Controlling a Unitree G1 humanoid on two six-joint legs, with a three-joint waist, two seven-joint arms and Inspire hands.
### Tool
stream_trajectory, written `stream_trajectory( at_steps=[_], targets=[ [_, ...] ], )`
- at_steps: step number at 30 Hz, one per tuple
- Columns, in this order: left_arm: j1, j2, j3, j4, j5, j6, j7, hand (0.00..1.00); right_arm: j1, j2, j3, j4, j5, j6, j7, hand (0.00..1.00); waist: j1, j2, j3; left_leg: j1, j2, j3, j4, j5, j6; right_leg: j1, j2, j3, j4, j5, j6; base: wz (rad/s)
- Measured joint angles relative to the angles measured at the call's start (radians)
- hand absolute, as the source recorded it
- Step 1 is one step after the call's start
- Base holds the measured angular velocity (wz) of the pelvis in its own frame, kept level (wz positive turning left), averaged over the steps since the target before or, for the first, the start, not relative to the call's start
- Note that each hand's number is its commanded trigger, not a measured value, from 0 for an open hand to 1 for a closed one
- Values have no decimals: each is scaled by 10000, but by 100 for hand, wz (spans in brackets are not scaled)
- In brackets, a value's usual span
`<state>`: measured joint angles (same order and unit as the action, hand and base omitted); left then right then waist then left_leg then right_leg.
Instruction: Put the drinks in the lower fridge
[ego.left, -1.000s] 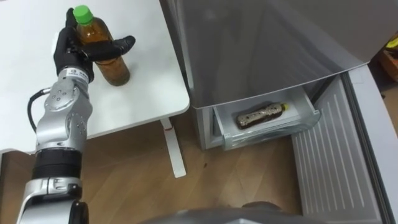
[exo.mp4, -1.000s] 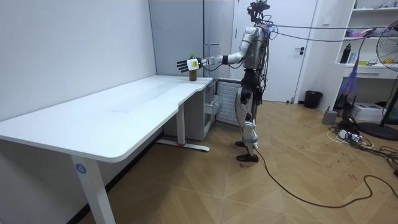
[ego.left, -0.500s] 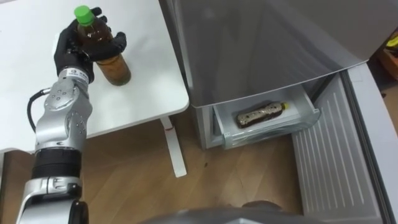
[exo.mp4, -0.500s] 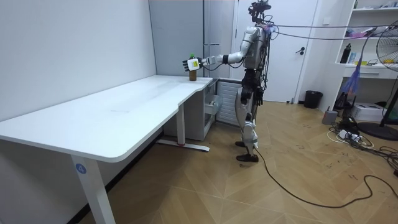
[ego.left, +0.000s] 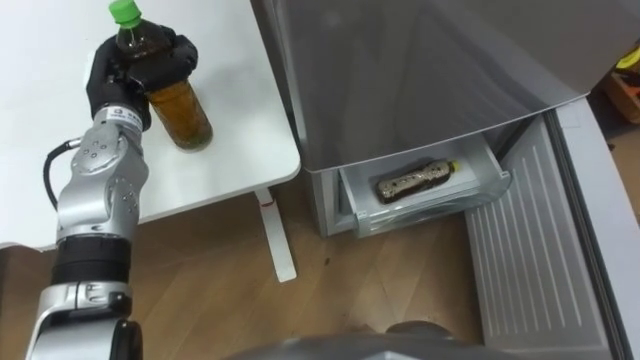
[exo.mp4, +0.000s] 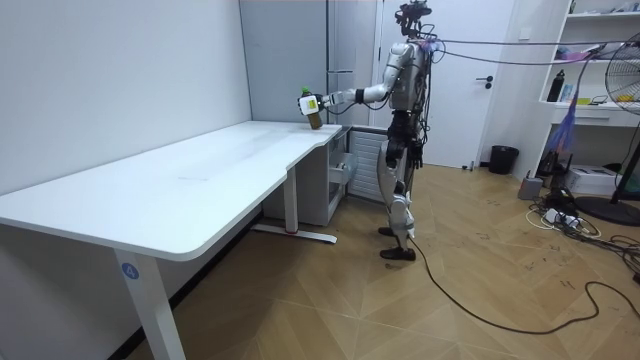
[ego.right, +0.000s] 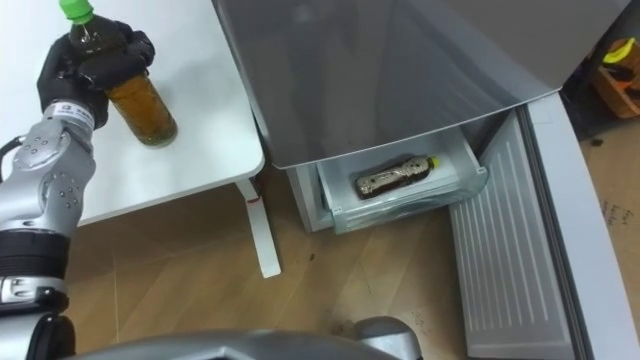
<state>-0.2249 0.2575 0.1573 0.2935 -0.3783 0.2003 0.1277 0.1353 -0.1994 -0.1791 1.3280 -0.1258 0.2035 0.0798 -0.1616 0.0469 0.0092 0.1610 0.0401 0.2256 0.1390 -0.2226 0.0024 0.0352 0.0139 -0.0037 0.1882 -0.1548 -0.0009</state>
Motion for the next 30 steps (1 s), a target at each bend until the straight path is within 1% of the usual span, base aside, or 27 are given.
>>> stream_trajectory(
  at_steps=[4,7,9,10,13,19,21,22,24,26,29,30],
  targets=[
    [-10,0,-9,-4,-32,-2,-2,100,-18,7,52,-27,29,-66,-2,0,-5,-10,2,-6,1,-41,1,0,0,11,-4,-14,20,-1,-2,0],
    [-9,0,-14,-28,-23,-6,-13,100,-31,29,58,-17,24,-100,-3,0,-10,-53,19,-22,0,-98,1,0,0,12,-11,-22,8,-4,-4,4],
    [-7,-1,-32,-86,-23,-6,-11,100,-26,61,68,-11,24,-96,3,0,-5,-102,12,-44,0,-115,1,0,0,7,-12,-44,-11,-6,-4,5],
    [-6,0,-45,-130,-22,-6,-11,100,-23,73,68,-10,24,-91,20,0,-5,-131,-6,-88,-1,-128,2,0,0,8,-16,-63,-9,-6,-4,5],
    [4,0,-54,-233,-22,-4,-5,100,-11,73,68,0,29,-88,64,0,21,-171,-3,-110,-7,-135,2,0,0,3,-19,-54,-6,-5,-4,1],
    [32,-3,-80,-406,2,17,111,100,-63,74,127,-19,27,-57,62,0,62,-162,-11,-141,-3,-135,50,0,0,-11,-9,-18,-10,-4,-6,-1],
    [191,-4,-73,-866,-2,52,250,100,-129,83,139,-30,30,-62,53,0,79,-160,-11,-161,5,-134,80,0,0,-17,-6,-50,-20,1,-14,-2],
    [451,-38,-88,-1441,3,53,278,100,-172,103,160,-33,28,-67,26,0,62,-161,-12,-165,8,-135,80,0,0,-15,-11,-92,-19,2,-16,0],
    [733,-71,-217,-2220,-8,53,264,100,-289,127,219,2,25,-59,-10,0,66,-147,-22,-165,10,-180,80,0,0,-2,-18,-167,-10,2,-16,7],
    [785,-75,-377,-2650,-8,53,192,100,-345,130,338,11,27,-56,-45,0,105,-134,-30,-169,10,-208,80,0,0,13,-33,-264,-12,2,-16,7],
    [798,-114,-651,-3186,-29,61,107,100,-529,131,500,-4,26,-66,-144,0,293,-127,-35,-167,6,-224,79,0,0,22,-43,-279,-7,5,-21,0],
    [839,-140,-653,-3269,-37,61,78,100,-581,130,501,-7,26,-61,-163,0,308,-126,-35,-165,5,-223,79,0,0,30,-44,-281,-8,5,-20,0]
  ],
)
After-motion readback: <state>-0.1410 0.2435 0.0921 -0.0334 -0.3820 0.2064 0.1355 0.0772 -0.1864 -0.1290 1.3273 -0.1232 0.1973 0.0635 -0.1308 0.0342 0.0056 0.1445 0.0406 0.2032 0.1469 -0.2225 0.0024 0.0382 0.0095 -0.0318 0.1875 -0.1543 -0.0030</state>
